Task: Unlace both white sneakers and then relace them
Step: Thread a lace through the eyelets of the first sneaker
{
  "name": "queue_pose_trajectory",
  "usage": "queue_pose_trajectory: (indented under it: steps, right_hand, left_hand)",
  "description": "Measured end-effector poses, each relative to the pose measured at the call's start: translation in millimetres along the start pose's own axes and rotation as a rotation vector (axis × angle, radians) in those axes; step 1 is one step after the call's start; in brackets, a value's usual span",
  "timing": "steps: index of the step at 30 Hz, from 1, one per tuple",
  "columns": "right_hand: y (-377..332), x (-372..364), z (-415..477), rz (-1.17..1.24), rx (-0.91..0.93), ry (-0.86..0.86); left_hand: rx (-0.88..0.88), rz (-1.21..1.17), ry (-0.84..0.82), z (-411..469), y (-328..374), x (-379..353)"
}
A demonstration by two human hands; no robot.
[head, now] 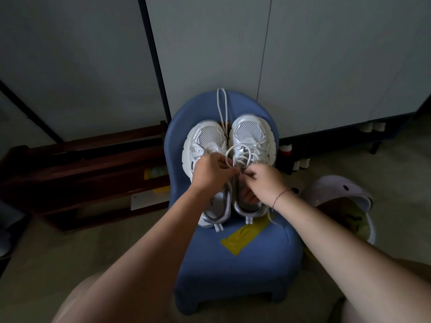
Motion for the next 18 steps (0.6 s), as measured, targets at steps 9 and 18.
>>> queue_pose_trajectory:
  steps: [9,18]
  right_hand:
    - [4.0,-3.1,-0.6,-0.114,-0.022,0.079]
    - [5.2,-13.4,7.4,-0.015,0.004,0.023]
  left_hand:
    - [-0.010,-0.003,-0.001,2.2,-1.6,0.2]
    - [0.000,-0.058,-0.017,0.5,-3.1,1.3]
Point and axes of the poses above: each hand's wrist, its own z-axis towards the middle knuckle, its own x-axis out of the back of the hand, y = z × x, the point moved 2 cm from there along z, towards the middle knuckle, and after that the axes turned 7 degrees about -z, right-handed, at the moved point
